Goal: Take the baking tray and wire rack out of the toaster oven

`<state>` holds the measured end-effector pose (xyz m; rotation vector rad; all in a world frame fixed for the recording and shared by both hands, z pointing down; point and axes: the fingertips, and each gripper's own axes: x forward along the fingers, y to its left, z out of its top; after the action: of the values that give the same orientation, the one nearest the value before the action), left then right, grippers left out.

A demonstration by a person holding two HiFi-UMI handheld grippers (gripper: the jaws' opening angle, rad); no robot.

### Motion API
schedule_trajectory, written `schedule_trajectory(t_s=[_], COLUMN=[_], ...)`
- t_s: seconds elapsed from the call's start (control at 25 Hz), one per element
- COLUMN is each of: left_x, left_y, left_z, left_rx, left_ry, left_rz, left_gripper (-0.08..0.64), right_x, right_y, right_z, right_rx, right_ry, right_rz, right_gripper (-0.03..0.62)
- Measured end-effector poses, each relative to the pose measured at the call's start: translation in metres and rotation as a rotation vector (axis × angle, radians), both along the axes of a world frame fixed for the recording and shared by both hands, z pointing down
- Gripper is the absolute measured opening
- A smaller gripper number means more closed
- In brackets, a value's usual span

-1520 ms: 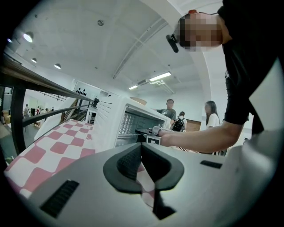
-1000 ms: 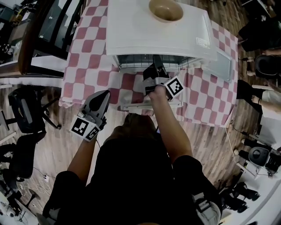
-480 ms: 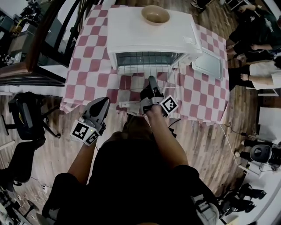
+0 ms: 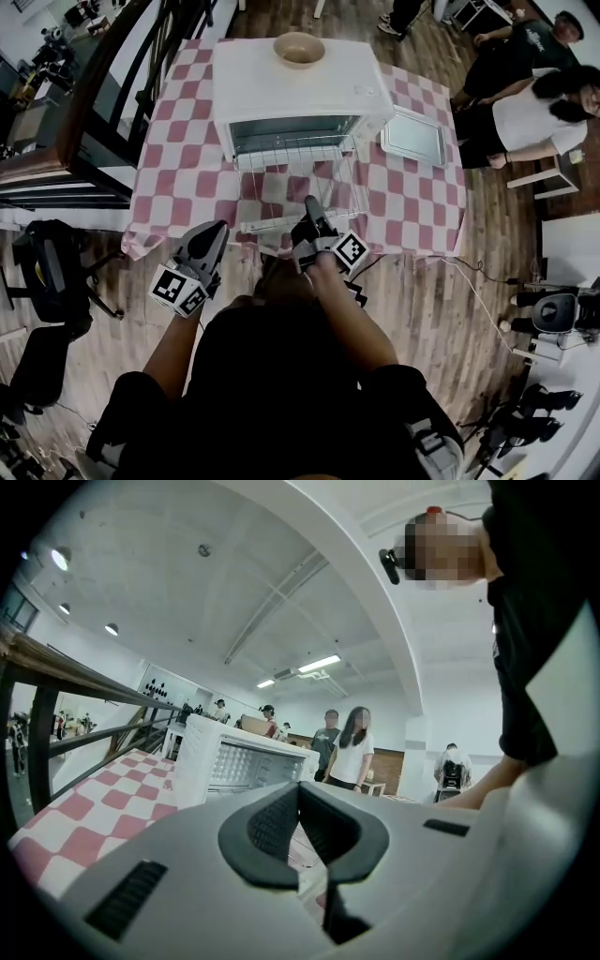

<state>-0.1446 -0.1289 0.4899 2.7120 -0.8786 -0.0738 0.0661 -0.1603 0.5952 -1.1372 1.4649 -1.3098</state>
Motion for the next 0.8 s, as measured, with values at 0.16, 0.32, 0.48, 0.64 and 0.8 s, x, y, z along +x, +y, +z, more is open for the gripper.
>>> schedule_trajectory(t_s=[0.16, 0.32, 0.48, 0.64, 0.8], left_x=[0.007, 0.022, 0.043, 0.074, 0.109], left_y=[0.008, 0.014, 0.02, 0.028, 0.027], left_z=[-0.003, -0.004, -0.001, 0.001, 0.002], left_rx=[0.006, 0.011, 0.004, 0.0, -0.001], left_ry=[0.009, 0.011, 0.021, 0.023, 0.019], left_rz=[0.013, 0.051, 0.102, 0.166, 0.222], left_gripper=[-0.005, -0.005, -0.005, -0.005, -0.005], right_x=[0.01, 0.033, 0.059, 0.093, 0.131], right_y=[0.026, 0.052, 0.075, 0.1, 0.117], right_z=[-0.006, -0.013, -0.024, -0.026, -0.027], right_rx=[0.009, 0.016, 0.028, 0.019, 0.016], right_ry=[0.03, 0.053, 0.056, 0.074, 0.085], right_rz=[0.005, 0.042, 0.091, 0.144, 0.193], right_gripper=[0.005, 0.005, 0.005, 0.005, 0.005])
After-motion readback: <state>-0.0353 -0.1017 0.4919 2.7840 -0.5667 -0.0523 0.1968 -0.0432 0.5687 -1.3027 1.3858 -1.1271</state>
